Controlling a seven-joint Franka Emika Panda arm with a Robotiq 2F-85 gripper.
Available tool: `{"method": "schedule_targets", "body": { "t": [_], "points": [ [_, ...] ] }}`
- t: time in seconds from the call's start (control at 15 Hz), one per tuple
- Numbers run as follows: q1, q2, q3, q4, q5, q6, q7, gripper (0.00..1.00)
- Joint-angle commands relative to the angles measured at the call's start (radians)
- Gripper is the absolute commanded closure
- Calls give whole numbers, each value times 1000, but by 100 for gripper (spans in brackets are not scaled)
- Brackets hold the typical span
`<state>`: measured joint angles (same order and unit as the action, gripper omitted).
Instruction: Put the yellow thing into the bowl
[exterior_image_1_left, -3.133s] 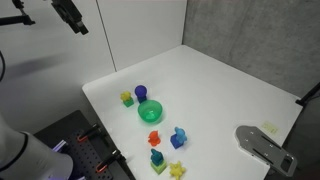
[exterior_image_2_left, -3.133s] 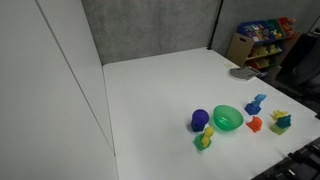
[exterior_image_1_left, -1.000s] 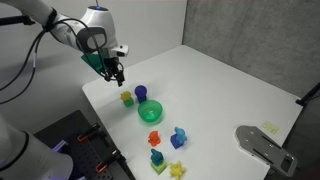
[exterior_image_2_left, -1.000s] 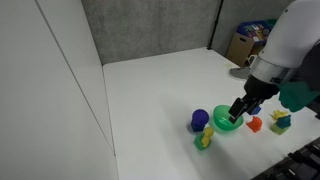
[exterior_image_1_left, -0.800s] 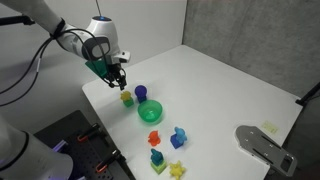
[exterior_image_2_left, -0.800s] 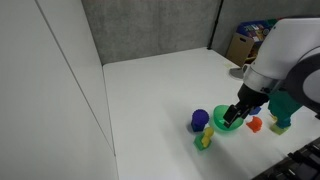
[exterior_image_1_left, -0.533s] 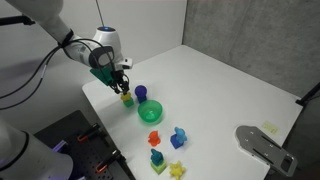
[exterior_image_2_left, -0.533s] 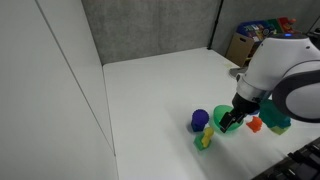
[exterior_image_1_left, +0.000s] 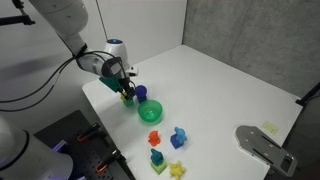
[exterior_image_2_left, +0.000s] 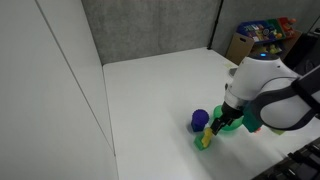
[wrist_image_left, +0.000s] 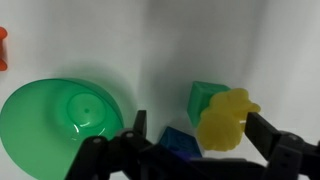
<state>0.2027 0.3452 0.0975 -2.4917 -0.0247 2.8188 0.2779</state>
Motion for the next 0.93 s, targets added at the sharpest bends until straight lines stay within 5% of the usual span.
{"method": "schedule_targets", "body": {
  "t": [0.0, 0.27, 0.87],
  "points": [
    [-12, 50, 37, 55, 89, -1, -10, 0],
    [-9, 53, 58, 71, 192, -6, 18, 0],
    [68, 108, -9, 84, 184, 110, 132, 0]
  ]
}}
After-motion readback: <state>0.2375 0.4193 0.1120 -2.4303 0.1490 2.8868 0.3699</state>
